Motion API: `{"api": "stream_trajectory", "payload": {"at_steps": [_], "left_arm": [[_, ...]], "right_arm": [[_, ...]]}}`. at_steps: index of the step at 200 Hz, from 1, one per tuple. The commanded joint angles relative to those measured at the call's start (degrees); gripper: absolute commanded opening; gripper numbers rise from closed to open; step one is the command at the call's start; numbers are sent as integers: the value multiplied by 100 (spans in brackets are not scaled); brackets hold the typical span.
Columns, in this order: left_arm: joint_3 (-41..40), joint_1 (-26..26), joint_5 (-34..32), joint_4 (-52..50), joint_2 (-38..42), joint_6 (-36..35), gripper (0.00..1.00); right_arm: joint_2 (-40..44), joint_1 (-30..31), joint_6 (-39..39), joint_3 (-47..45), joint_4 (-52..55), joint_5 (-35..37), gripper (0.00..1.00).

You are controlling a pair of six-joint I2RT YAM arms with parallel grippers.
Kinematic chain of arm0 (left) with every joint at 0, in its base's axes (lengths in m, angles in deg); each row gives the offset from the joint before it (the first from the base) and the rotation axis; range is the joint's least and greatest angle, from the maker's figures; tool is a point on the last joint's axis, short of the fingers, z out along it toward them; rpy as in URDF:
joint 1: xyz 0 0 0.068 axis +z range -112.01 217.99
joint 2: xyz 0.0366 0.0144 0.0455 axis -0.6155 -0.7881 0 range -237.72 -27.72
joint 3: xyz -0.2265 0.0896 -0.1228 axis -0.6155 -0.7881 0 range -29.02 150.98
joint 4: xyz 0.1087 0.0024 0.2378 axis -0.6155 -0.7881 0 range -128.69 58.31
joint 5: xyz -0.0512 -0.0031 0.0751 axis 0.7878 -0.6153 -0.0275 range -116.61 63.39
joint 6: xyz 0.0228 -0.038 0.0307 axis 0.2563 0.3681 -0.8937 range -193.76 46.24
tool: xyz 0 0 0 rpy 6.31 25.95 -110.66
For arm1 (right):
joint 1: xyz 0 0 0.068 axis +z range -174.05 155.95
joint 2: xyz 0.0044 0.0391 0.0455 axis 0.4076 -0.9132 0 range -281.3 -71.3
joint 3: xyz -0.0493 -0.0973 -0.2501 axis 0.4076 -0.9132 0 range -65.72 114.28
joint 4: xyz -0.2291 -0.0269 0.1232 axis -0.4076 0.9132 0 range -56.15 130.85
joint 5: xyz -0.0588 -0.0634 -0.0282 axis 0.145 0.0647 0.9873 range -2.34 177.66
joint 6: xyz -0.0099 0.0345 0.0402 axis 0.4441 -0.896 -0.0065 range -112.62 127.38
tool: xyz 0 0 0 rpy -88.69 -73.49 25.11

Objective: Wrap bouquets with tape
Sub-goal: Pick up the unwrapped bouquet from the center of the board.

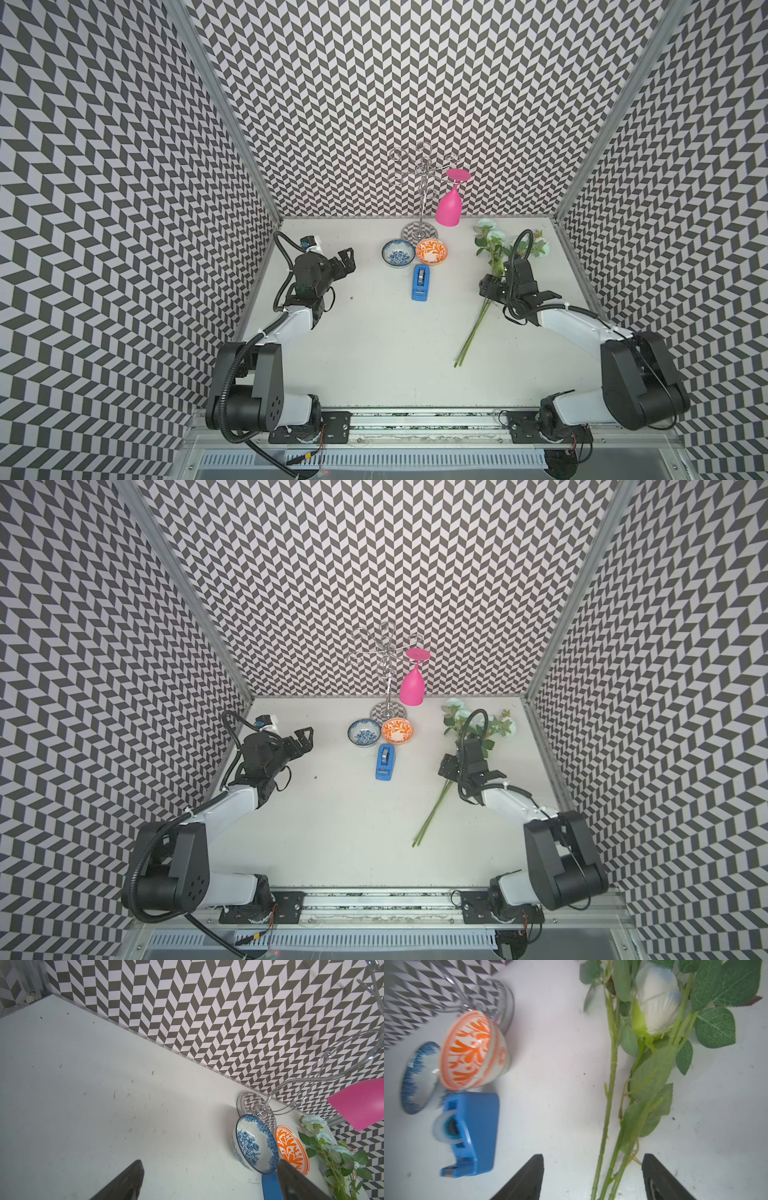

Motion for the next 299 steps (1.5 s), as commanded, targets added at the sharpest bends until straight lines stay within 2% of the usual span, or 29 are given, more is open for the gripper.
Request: {"api": "stream_trajectory", "payload": {"at_steps": [1,45,76,100,130,151,200,244,268,299], "left_arm": [[136,-1,36,-110,-14,-20,99],[75,-9,212,-57,-45,93,99],[180,-1,209,-192,-113,128,98],[154,3,353,-93,-124,180,92],[167,4,470,-56,-118,262,79],[171,-1,546,-26,-131,321,74],[202,0,618,-25,-154,401,71],[229,-8,909,111,-142,587,67],[264,-9,1094,157,-53,754,65],[236,-9,1190,238,301,1018,65]], "right_arm": [[92,48,-724,-513,-759,-881,75],[-420,37,-721,-329,-559,-550,75],[-877,30,-599,-108,-665,-282,67],[-1246,7,-465,114,-497,84,55],[-1551,-12,-372,211,-349,322,31],[-1539,-71,-395,144,-362,382,18],[-1125,-327,-509,-24,-551,163,0],[-85,-893,-829,-608,-1178,-458,0],[697,-1193,-825,-807,-1357,-491,0],[1828,-1390,-391,-701,-1270,-276,0]]}}
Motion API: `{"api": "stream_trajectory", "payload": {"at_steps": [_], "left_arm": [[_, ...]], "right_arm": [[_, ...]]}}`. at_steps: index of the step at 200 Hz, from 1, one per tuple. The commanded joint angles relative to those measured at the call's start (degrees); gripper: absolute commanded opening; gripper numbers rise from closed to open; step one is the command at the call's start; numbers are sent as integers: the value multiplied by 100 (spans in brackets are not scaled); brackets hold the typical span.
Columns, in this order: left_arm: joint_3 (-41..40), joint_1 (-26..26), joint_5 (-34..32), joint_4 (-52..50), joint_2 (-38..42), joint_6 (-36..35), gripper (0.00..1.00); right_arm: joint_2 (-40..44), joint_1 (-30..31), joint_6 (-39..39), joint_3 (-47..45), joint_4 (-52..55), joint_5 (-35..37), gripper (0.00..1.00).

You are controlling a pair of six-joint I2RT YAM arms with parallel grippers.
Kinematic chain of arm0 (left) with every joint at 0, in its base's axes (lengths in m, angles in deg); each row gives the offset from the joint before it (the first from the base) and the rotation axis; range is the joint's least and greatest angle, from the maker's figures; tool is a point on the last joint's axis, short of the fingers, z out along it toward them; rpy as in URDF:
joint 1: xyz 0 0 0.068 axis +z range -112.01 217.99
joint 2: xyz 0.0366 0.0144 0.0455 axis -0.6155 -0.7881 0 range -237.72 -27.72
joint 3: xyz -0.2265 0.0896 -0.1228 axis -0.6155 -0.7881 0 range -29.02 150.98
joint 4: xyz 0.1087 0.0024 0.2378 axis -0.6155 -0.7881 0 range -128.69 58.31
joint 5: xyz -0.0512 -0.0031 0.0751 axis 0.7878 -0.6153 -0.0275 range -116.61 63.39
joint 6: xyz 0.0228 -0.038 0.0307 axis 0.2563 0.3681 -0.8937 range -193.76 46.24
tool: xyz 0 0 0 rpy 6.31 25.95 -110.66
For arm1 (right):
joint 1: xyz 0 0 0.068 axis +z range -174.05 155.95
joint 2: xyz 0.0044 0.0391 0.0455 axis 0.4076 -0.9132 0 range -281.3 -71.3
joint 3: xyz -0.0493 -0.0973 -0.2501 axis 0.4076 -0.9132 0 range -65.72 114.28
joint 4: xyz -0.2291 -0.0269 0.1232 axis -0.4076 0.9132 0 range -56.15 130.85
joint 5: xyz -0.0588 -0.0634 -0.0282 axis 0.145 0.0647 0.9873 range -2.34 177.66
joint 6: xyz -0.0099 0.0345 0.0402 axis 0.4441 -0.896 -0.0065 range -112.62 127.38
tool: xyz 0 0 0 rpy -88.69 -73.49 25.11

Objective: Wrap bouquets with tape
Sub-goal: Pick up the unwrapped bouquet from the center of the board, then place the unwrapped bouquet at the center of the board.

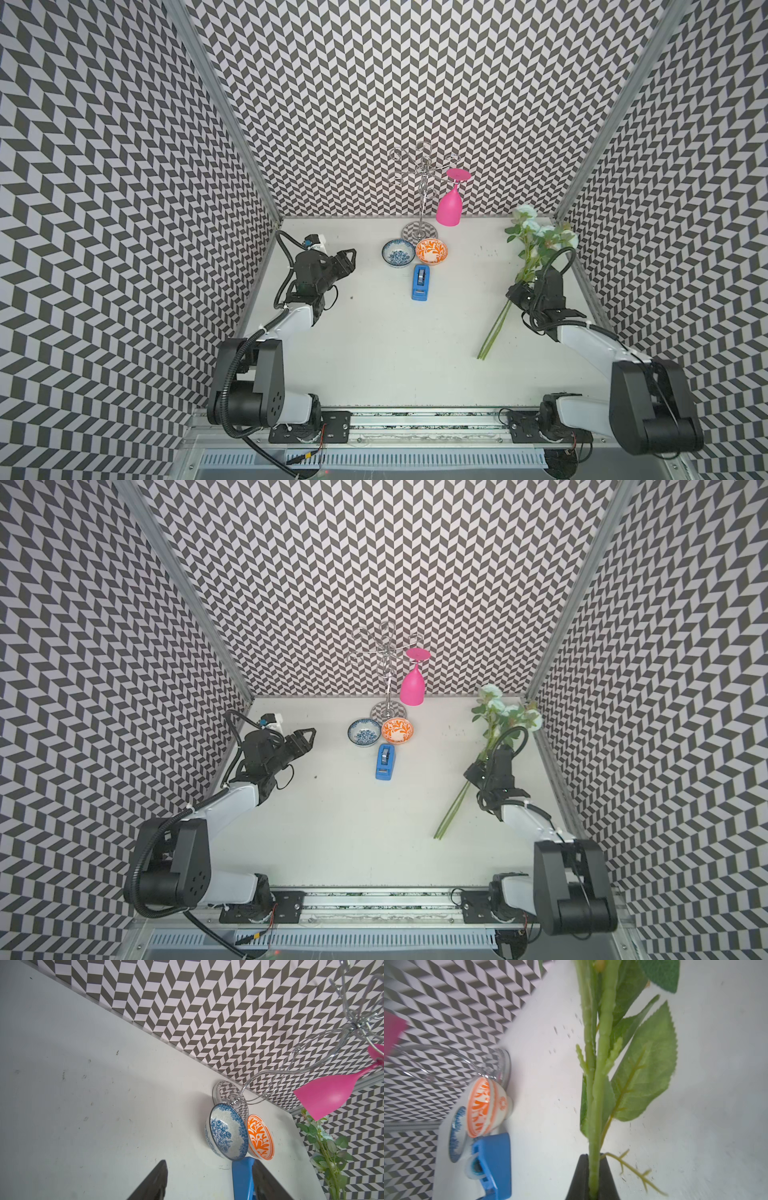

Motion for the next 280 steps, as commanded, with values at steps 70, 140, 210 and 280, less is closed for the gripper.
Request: {"api": "stream_trajectory", "payload": {"at_steps": [70,140,210,280], "left_arm": [[195,110,-49,-119,1505,753,65],[136,237,-821,-1253,2968,891,64],[-573,237,-2517,-2241,5026,1063,58],[-1038,237,-2751,-1654,5447,916,65]], "right_arm": [[2975,-9,1920,526,-1381,-1410,0],[1219,2442,4496,1641,-1110,-2331,0],[-1643,3194,6058,2449,148,-2217,0],[-3402,4294,7518,3142,1010,-1078,0]]}}
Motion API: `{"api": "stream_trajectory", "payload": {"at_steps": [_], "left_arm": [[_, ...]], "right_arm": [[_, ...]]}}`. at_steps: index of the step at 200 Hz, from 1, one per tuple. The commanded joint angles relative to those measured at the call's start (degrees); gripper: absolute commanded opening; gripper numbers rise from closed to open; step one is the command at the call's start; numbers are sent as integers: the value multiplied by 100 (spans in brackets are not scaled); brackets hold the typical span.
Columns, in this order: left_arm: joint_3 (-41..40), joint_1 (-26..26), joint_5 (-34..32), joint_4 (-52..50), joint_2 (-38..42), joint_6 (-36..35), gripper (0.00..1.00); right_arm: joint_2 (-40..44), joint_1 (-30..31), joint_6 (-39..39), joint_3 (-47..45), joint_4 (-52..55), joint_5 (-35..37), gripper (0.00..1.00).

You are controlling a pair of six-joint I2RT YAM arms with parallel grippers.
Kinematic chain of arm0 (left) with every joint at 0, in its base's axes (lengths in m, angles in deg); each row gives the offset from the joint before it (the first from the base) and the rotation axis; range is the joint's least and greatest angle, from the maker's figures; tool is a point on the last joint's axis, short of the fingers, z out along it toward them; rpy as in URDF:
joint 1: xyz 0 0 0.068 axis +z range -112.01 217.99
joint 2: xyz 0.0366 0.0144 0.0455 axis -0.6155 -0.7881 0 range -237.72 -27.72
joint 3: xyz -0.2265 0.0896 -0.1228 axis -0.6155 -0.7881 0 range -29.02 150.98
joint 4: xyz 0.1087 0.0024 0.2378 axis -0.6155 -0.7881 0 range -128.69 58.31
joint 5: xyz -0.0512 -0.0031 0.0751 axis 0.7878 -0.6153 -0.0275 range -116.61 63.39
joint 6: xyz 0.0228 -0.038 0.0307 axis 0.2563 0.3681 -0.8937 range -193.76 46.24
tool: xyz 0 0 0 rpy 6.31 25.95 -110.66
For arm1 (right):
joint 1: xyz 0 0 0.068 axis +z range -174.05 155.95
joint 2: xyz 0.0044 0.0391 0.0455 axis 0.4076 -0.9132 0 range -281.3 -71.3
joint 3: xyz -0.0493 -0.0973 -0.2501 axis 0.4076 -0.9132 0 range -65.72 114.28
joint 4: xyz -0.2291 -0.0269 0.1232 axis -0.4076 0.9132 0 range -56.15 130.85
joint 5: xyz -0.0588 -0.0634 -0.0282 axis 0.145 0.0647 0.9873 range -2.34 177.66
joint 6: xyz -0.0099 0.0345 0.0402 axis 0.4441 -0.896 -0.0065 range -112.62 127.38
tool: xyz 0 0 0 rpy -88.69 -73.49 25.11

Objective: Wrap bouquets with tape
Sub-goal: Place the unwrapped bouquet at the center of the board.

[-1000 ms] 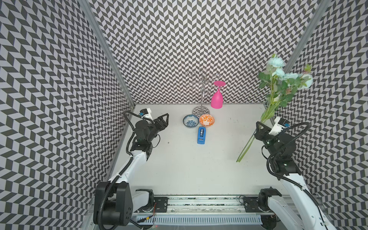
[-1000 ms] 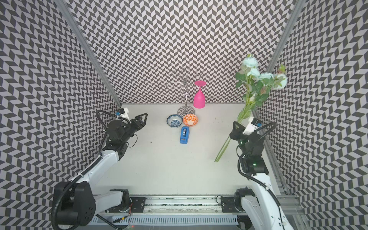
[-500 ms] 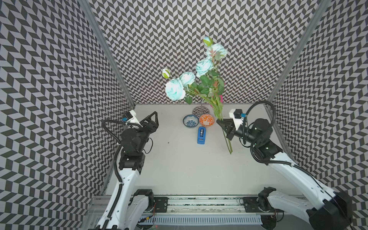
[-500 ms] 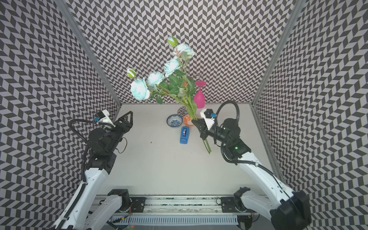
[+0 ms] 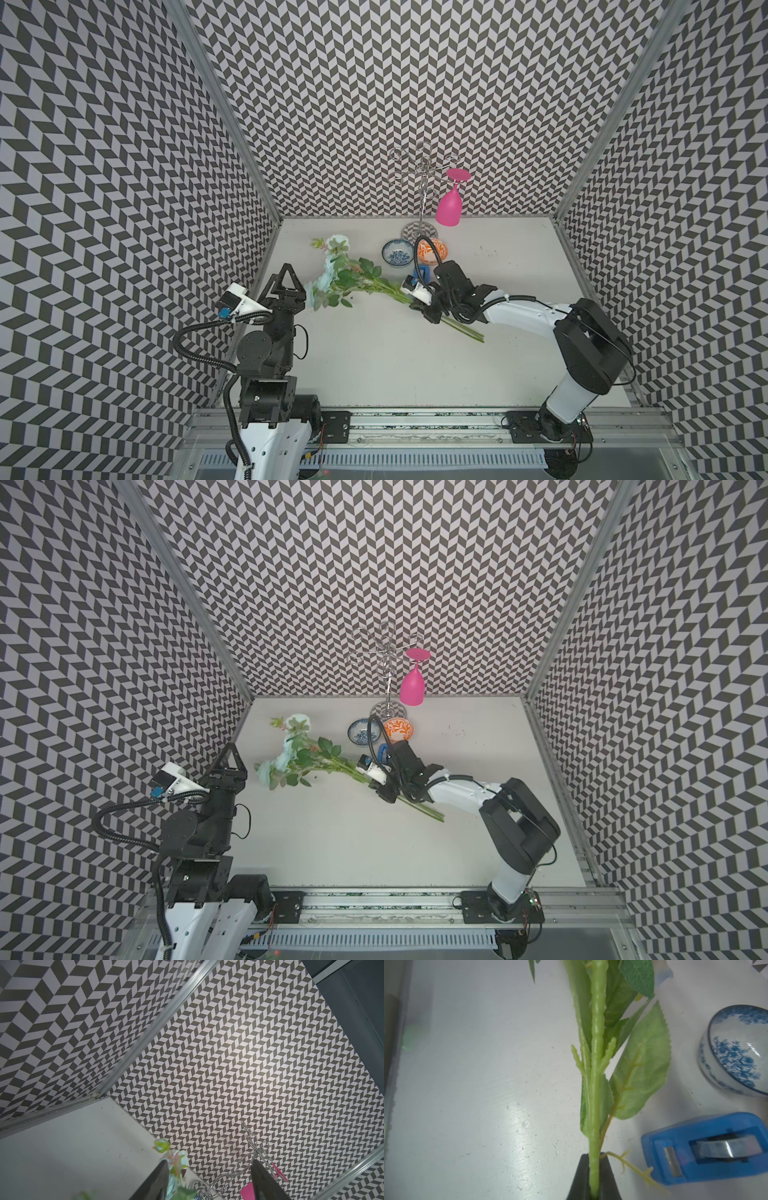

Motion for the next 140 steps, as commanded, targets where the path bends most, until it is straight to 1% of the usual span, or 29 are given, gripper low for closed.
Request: {"api": "stream_trajectory", "payload": {"at_steps": [1,29,50,69,88,92,98,120,140], "left_arm": [[100,20,37,158,-527,-44,65],[367,21,429,275,-1589,22,65],[441,21,520,425,-2069,93,65],[360,20,539,695,-2312,187,64],[338,20,513,861,-2465,253,64],[333,20,508,890,-2496,263,65],[342,20,480,909,-2536,262,65],[365,20,425,1017,-2694,293,65],[456,20,479,1064,-2896,301,64]], "right_arm": [[-378,195,822,342,129,431,0],[-497,382,1721,-9,-128,513,0],[-469,426,1933,-192,-257,598,0],[-532,447,2079,-330,-382,643,0],[-567,483,2123,-460,-551,772,7],[-562,483,2132,-476,-566,761,10],[-555,487,2119,-500,-601,749,20],[-525,489,2063,-470,-557,708,33],[-443,491,2072,-461,-510,663,36]]}}
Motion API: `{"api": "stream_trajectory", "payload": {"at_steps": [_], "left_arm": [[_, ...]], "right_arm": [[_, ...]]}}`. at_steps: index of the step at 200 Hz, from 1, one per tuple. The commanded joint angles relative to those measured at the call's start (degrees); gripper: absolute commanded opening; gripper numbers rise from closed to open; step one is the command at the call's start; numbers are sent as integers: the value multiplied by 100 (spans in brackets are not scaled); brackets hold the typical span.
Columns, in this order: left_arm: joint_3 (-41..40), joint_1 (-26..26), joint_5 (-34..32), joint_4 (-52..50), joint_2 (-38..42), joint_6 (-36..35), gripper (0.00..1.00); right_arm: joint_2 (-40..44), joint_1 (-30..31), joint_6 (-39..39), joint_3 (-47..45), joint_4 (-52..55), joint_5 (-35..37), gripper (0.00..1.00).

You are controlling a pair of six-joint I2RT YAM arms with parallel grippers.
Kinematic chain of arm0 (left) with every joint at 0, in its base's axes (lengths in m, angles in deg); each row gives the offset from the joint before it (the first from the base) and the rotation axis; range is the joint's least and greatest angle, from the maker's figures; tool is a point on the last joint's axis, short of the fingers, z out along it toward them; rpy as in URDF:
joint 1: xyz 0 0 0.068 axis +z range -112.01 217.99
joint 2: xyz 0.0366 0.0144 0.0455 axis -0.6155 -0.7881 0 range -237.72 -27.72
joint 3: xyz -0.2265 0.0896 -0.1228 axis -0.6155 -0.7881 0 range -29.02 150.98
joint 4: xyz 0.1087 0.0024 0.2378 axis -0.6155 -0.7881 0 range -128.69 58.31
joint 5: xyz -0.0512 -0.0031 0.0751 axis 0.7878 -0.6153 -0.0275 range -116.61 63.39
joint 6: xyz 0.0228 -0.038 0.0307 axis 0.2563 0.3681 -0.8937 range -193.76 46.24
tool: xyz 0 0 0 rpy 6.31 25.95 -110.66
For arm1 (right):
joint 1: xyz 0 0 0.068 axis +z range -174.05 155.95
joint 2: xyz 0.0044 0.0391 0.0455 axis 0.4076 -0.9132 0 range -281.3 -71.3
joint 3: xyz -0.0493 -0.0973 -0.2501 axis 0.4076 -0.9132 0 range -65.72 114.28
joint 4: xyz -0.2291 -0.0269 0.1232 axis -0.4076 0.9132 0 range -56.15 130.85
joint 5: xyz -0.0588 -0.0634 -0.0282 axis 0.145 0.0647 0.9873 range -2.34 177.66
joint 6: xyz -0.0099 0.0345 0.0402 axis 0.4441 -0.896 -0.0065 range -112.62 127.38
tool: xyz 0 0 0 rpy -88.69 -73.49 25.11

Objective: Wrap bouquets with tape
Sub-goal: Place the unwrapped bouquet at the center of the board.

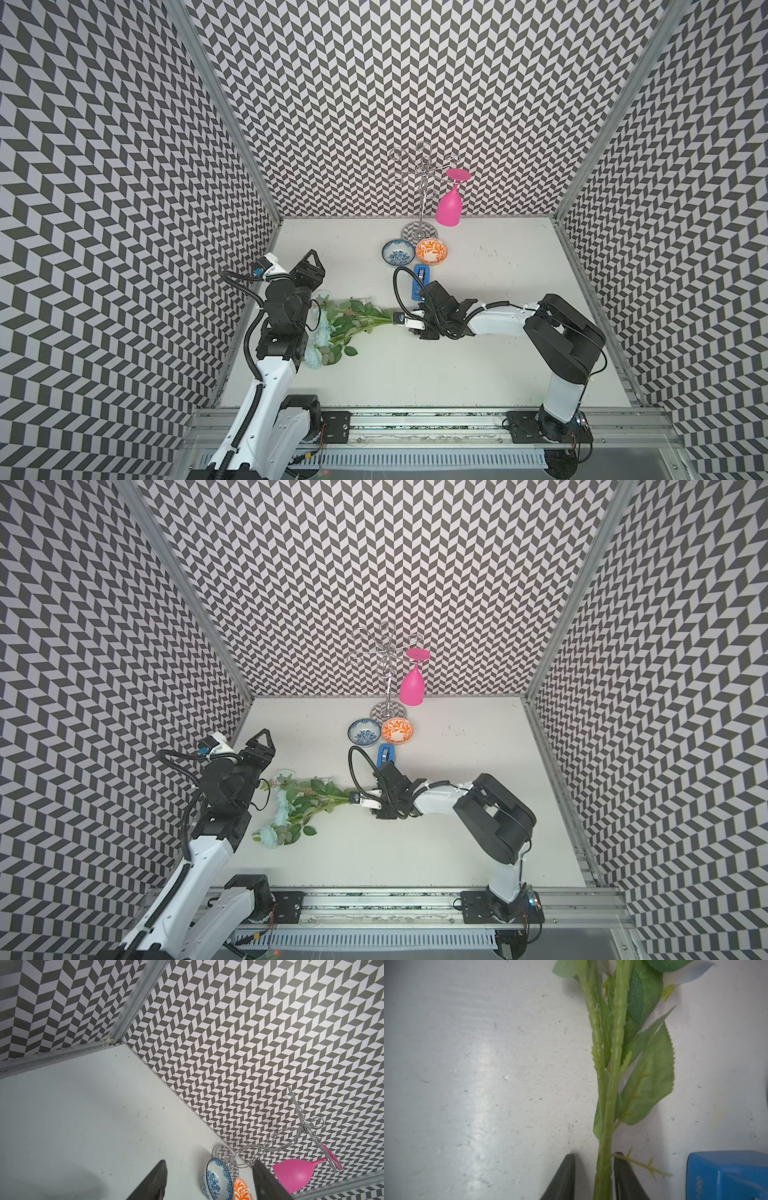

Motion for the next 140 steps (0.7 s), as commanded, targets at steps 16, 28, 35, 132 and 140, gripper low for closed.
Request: {"api": "stream_trajectory", "payload": {"at_steps": [16,28,35,132,140], "left_arm": [[295,20,32,269,-297,48,64],[338,22,32,258,-360,56,65],[357,20,31,271,-387,57,66],[2122,-1012,1297,74,-2888,-901,61],[2292,-1144,1521,80,-3241,-996,60]], "right_arm": [[167,41,74,-14,-117,-71,44],[245,41,-30,44,19,1,53],[322,41,-130,110,142,53,56],[2079,-2264,-7408,-868,-1944,-1847,60],[1950,-2473,-7859,-1016,-2217,-2412,57]]}}
